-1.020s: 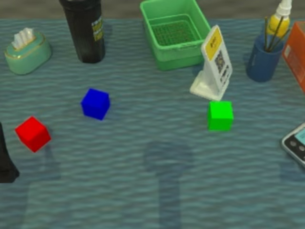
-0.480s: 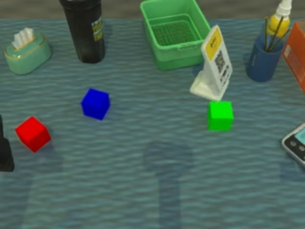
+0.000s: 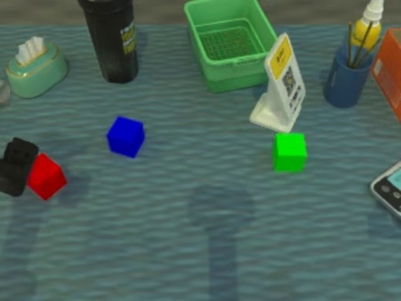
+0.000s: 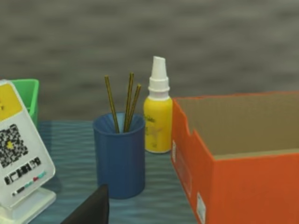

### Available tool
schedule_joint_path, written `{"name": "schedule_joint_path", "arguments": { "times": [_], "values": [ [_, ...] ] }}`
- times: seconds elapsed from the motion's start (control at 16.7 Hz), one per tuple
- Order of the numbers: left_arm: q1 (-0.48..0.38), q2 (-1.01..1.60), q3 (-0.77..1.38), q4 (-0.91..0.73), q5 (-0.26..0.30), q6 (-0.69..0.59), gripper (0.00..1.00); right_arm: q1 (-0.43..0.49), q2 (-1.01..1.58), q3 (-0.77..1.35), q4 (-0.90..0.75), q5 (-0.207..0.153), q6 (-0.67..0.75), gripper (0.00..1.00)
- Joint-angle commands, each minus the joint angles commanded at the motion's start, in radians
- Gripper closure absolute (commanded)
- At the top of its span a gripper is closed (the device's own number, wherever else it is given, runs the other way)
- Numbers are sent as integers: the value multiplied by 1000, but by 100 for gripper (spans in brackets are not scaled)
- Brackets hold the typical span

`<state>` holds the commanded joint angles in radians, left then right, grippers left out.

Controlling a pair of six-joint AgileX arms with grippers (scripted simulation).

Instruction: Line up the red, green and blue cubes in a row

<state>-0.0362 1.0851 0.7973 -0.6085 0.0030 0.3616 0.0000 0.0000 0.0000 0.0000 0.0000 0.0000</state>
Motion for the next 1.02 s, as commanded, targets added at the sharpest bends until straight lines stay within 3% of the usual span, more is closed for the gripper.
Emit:
{"name": "schedule_joint_path", "arguments": {
  "times": [0.54,1.02],
  "values": [
    [-19,699,521,-397,-2,234,0,0,0,0,0,0,0,0],
    [-23,840,639,-474,-2,283,0,0,0,0,0,0,0,0]
  ]
}}
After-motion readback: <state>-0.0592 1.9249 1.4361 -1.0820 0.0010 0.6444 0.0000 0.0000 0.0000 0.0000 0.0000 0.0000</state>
